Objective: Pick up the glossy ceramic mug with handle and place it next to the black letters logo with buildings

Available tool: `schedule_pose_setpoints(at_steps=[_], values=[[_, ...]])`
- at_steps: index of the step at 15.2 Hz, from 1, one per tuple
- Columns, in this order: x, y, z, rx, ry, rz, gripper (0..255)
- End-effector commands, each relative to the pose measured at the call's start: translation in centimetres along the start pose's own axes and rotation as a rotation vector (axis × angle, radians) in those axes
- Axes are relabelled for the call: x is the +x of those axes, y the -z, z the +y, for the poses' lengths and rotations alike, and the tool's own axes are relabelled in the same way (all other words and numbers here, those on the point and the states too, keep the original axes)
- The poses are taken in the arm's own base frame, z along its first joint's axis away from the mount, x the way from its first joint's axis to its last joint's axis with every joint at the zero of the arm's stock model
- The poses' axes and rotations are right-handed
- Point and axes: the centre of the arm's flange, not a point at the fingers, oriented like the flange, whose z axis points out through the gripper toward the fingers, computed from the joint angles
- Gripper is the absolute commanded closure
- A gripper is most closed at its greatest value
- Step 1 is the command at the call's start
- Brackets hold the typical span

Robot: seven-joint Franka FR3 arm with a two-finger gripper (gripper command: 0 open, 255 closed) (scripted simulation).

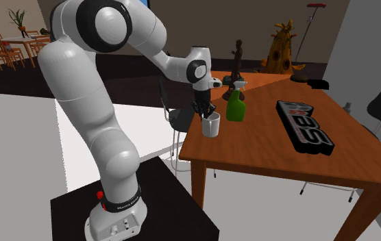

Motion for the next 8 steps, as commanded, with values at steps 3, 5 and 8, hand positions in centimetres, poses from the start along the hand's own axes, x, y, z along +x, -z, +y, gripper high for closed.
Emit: schedule_pose_setpoints(at_steps=[3, 5, 8], values=[[0.0, 2.2, 0.2, 0.000, 0.000, 0.000, 255], [0.1, 3.2, 0.2, 0.000, 0.000, 0.000, 255], [0.2, 4.8, 0.3, 0.000, 0.000, 0.000, 255]])
